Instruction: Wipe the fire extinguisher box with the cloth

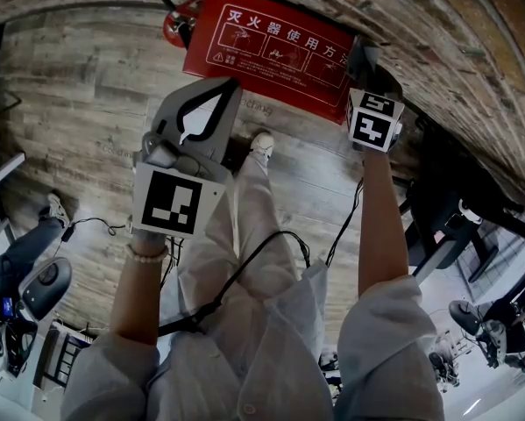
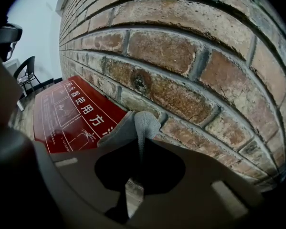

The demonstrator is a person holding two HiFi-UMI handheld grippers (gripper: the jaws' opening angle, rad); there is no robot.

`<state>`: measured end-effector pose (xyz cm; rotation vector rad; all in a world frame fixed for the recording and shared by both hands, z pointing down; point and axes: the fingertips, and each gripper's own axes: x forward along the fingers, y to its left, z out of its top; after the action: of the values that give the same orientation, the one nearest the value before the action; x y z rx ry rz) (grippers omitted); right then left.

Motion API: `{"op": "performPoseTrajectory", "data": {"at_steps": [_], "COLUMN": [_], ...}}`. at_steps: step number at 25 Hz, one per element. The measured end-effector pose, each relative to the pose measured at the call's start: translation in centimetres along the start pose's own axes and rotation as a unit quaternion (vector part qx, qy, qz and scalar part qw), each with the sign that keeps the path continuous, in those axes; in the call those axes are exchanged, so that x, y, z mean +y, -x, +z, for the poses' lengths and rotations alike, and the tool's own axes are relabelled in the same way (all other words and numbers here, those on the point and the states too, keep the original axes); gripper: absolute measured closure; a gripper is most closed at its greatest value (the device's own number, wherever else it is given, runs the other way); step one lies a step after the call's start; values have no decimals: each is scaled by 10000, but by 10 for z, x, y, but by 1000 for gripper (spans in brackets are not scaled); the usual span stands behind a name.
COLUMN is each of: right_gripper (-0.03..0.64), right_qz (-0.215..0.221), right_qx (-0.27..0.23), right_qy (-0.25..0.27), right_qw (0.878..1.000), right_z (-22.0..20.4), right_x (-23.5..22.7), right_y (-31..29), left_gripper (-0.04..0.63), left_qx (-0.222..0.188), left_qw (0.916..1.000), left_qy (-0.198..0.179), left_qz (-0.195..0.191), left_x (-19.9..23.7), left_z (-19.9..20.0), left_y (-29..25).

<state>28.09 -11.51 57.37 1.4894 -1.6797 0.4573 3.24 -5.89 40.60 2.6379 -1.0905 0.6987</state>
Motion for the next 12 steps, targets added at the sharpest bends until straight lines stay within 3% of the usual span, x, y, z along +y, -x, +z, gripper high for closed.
{"op": "performPoseTrajectory", "data": {"at_steps": [12], "right_gripper": [592], "right_qz": [-23], "right_qx": [-24], "right_qy": [-106], "right_qw": [9999], "right_z": [1], "right_x": [-1], "right_y": [1], "left_gripper": [598], "left_qx": [-31], "left_qw": [10000], "left_qy": [5], "left_qz": [65], "left_x": [6], "left_z": [-4], "left_y": [13]}}
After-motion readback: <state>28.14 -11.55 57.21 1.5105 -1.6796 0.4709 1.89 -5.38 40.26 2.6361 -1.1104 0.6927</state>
